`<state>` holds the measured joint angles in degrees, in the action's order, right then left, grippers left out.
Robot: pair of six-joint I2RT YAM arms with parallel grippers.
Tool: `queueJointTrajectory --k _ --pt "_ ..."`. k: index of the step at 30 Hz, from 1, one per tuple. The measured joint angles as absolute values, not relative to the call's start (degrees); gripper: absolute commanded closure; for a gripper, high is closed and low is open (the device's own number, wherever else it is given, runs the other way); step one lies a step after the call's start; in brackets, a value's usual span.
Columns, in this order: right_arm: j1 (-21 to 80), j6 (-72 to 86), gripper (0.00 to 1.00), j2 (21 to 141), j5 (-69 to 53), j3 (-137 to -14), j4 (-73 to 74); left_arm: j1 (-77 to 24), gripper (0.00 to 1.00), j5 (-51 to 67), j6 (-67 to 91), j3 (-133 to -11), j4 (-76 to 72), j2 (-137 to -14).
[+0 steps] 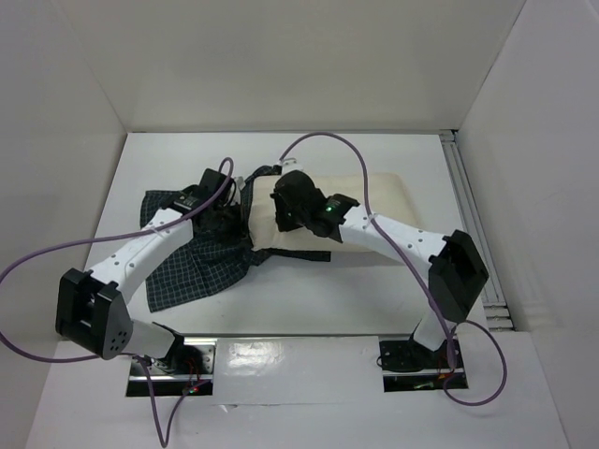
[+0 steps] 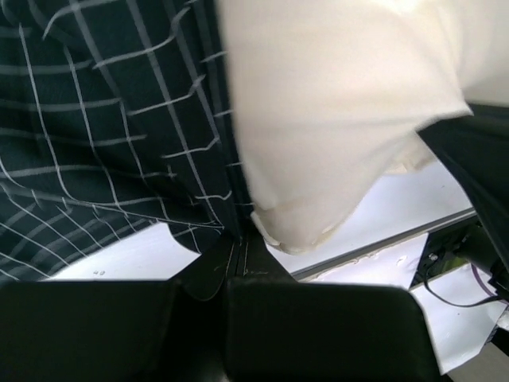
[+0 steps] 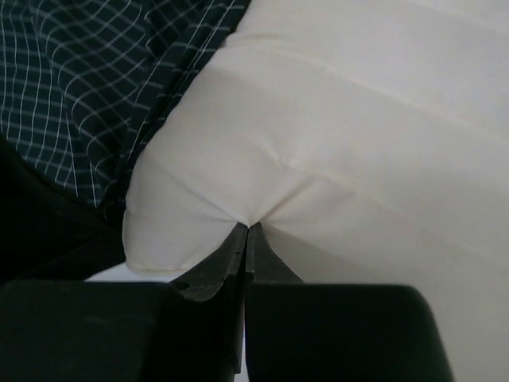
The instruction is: Put the pillow into the pillowcase
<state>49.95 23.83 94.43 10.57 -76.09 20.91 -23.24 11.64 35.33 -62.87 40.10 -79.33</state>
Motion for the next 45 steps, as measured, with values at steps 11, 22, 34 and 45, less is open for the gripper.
queueJointTrajectory --k 11,22,34,45 --pt "47.6 23.0 1.0 107.7 6.1 -82.0 19.8 -23.2 1.0 11.2 32.9 -69.7 44.2 -78.7" --pt "47.8 24.2 1.0 102.6 1.8 -75.2 13.8 -23.2 0.6 9.1 31.8 -73.4 48.5 -80.3" --pt "51.6 25.5 1.0 100.5 3.3 -71.2 11.9 -16.9 0.36 -0.4 34.7 -85.6 49.9 -90.2" --pt "52.0 25.7 1.0 100.4 4.2 -71.0 12.0 -12.9 0.52 -2.9 35.0 -94.3 49.5 -109.5"
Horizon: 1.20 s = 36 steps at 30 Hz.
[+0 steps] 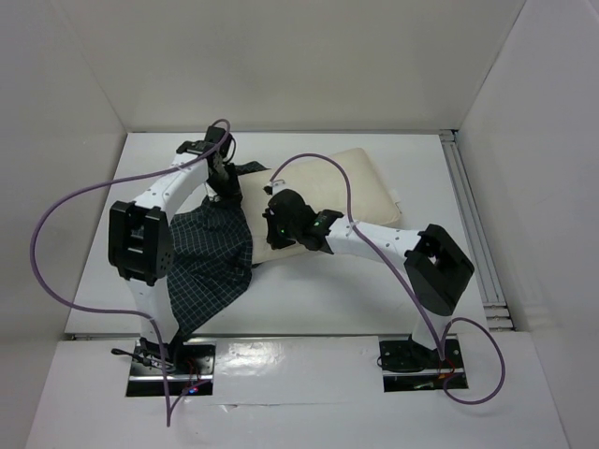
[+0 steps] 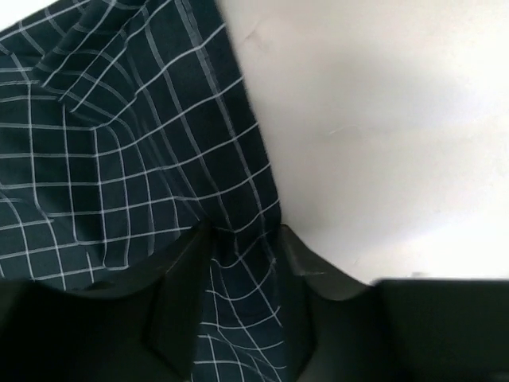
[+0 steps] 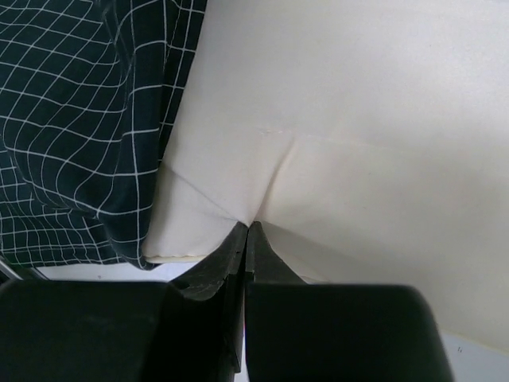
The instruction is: Put the pillow into the pillowcase
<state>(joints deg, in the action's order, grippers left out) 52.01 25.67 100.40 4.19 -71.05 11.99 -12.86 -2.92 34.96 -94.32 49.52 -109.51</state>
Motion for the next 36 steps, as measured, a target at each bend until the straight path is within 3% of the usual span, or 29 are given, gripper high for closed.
queueJointTrajectory --k 7,15,27,28,29,30,31,32,34,36 --pt "52.2 25.6 1.0 100.4 4.8 -71.1 12.0 -12.6 1.0 -2.9 34.6 -98.1 50.2 -112.2" --pt "53.3 24.3 1.0 99.6 6.0 -71.1 12.0 -11.7 1.0 -2.2 33.9 -105.8 53.3 -113.8" --pt "62.9 24.4 1.0 98.4 17.9 -74.7 13.9 -19.1 1.0 4.9 25.9 -132.4 64.8 -129.0" --pt "63.3 24.8 1.0 98.3 19.5 -74.7 13.9 -19.7 0.99 5.4 25.5 -133.7 65.4 -130.4" --pt "63.4 25.3 1.0 98.3 21.0 -74.7 13.9 -20.1 0.91 5.8 25.3 -134.6 65.8 -131.5" --pt "63.4 25.8 0.93 98.3 21.8 -74.7 14.0 -20.4 0.83 6.1 24.9 -135.1 65.9 -132.4" --pt "63.4 26.2 0.75 98.3 22.2 -74.7 14.3 -20.4 0.66 6.2 24.5 -135.4 66.0 -133.0" --pt "63.3 26.8 0.51 98.3 22.5 -74.7 14.5 -20.4 0.58 6.0 24.1 -135.4 66.0 -133.1" --pt "63.4 27.6 0.41 98.1 23.2 -74.7 14.9 -20.1 0.46 5.0 23.9 -135.4 65.6 -132.9" --pt "63.4 28.2 0.3 96.7 23.5 -73.5 15.4 -19.7 0.45 3.5 23.9 -135.4 65.1 -132.1"
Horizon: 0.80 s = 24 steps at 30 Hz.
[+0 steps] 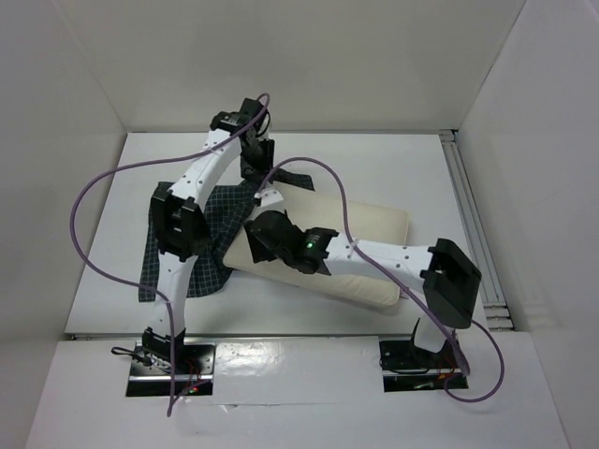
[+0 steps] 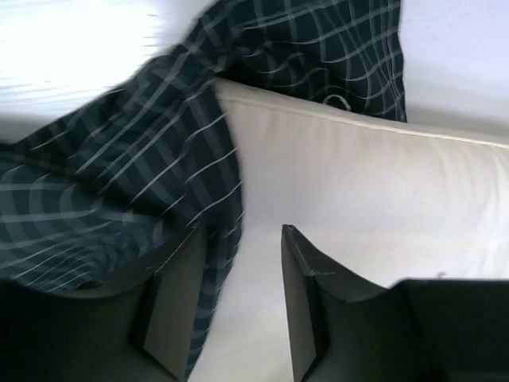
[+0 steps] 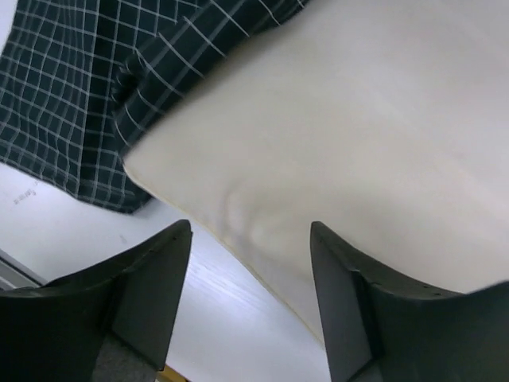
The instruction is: Put the pillow into the pillowcase
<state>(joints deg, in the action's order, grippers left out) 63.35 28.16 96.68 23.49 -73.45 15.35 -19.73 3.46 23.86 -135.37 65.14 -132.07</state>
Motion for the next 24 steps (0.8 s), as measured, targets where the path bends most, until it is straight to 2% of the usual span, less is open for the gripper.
queueJointTrajectory --k 2,5,8,12,18,24 --pt "62.9 28.8 0.27 92.9 23.6 -70.7 16.4 -19.2 0.45 1.2 24.2 -134.0 64.4 -130.1" --pt "62.6 28.5 0.23 87.0 23.2 -68.1 18.6 -18.4 0.52 -2.9 25.8 -128.8 63.8 -123.9" --pt "62.7 26.6 0.22 83.8 23.1 -67.9 19.4 -17.7 0.58 -8.2 28.8 -114.3 61.2 -111.5" --pt "64.4 24.5 0.19 84.3 23.4 -67.9 21.2 -16.7 0.61 -12.9 33.5 -90.3 56.8 -90.1" --pt "64.9 23.2 0.17 84.9 21.9 -67.8 21.8 -16.5 0.57 -11.4 37.9 -63.7 46.9 -69.1" --pt "64.5 22.0 0.17 86.4 18.5 -68.3 21.7 -17.9 0.59 -7.8 40.8 -48.6 37.4 -63.9"
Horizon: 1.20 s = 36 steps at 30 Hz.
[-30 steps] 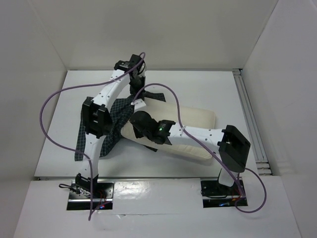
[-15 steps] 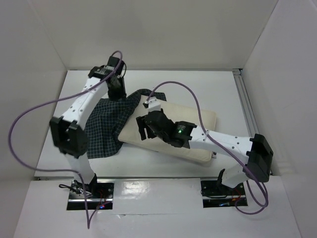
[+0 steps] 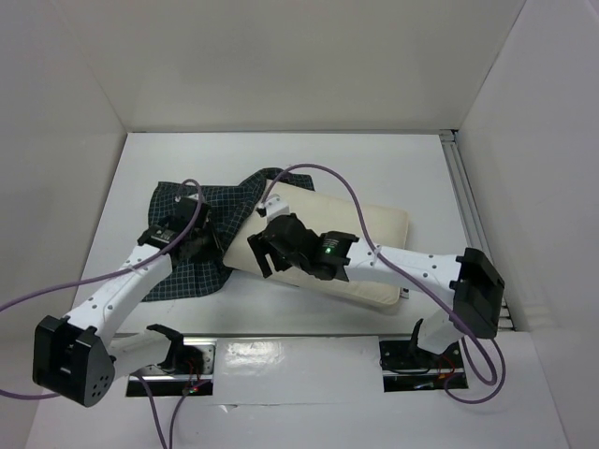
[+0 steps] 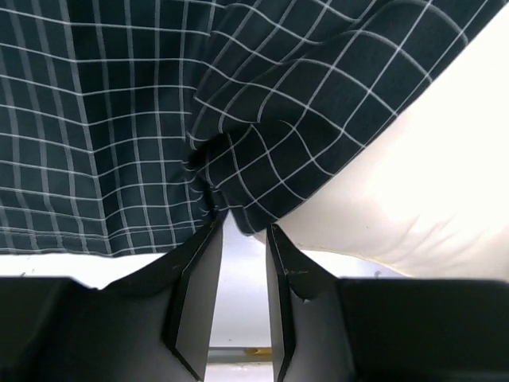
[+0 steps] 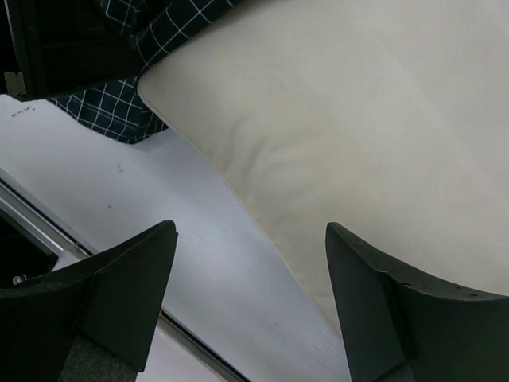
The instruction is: Put the pillow into the pillowcase
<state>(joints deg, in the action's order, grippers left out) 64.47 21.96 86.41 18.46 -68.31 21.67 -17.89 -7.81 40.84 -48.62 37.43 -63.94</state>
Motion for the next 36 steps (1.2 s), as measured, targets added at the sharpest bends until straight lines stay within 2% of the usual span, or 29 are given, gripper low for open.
queueJointTrajectory --k 9,11,12,17,21,25,27,28,30,36 --pt "64.4 21.1 0.16 89.6 15.7 -69.1 21.8 -18.5 0.62 -7.2 43.4 -43.0 28.4 -64.1" --pt "64.4 21.1 0.13 90.0 15.2 -69.8 21.8 -18.5 0.64 -7.4 43.7 -43.0 27.8 -64.9" --pt "64.4 21.1 0.12 90.2 15.1 -70.1 21.7 -18.5 0.66 -7.5 43.7 -43.0 27.4 -65.6" --pt "64.4 20.6 0.07 91.8 14.0 -71.4 21.6 -18.5 1.0 -7.4 43.9 -43.0 26.4 -68.5" --pt "64.3 19.8 0.09 95.5 13.8 -73.0 21.1 -18.5 1.0 -7.1 44.0 -43.5 27.0 -68.6" --pt "63.3 19.8 0.17 100.0 12.3 -73.2 19.3 -18.5 1.0 -6.7 44.0 -43.9 27.9 -67.4" --pt "61.7 20.4 0.35 101.8 11.0 -72.7 16.9 -18.5 1.0 -6.3 44.0 -43.9 28.3 -65.9" --pt "60.6 20.9 0.5 102.7 10.5 -72.6 15.7 -18.5 1.0 -6.1 44.0 -43.9 28.4 -65.2" --pt "58.7 21.5 1.0 104.2 9.9 -72.5 13.6 -18.5 1.0 -5.4 43.9 -43.9 28.4 -64.1" --pt "55.8 25.3 1.0 105.8 11.6 -75.7 13.4 -18.9 1.0 -2.4 43.7 -43.9 28.5 -63.4"
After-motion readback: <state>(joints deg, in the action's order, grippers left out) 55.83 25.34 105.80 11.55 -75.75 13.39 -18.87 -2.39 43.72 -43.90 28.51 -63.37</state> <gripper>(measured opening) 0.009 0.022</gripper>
